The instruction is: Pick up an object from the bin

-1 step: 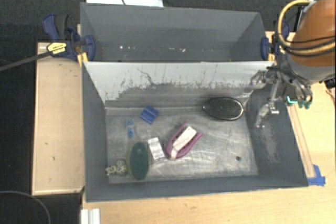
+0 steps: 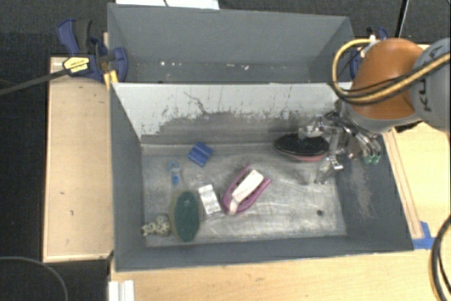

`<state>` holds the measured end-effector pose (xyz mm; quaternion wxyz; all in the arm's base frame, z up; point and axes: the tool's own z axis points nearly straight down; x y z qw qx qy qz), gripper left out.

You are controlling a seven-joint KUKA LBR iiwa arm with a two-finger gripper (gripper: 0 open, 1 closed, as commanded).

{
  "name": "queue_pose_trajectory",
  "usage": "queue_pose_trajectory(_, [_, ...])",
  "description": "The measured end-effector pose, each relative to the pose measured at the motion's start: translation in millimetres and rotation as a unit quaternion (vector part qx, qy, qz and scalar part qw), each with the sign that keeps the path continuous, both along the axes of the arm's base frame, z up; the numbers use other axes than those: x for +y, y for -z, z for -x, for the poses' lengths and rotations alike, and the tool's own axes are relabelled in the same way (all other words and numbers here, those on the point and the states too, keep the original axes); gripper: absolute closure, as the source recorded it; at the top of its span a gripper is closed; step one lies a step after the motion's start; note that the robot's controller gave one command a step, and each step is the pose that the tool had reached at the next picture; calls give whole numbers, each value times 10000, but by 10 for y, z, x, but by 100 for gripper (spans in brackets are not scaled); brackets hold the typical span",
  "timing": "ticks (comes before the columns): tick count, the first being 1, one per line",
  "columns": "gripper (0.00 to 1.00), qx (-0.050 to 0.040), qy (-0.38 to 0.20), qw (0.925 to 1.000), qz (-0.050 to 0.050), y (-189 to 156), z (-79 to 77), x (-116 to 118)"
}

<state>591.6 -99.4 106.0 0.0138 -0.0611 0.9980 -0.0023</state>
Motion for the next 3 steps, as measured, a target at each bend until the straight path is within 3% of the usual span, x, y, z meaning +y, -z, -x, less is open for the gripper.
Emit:
queue_pose_trajectory(1, [0,1,1570,9876,-82,107,26,-29])
queue_pose_trajectory(2, [100,-45,1566,9876,-52,98,14,-66])
queue_pose_trajectory(3, [100,81,1608,9869,-39,-1108,-11,-8])
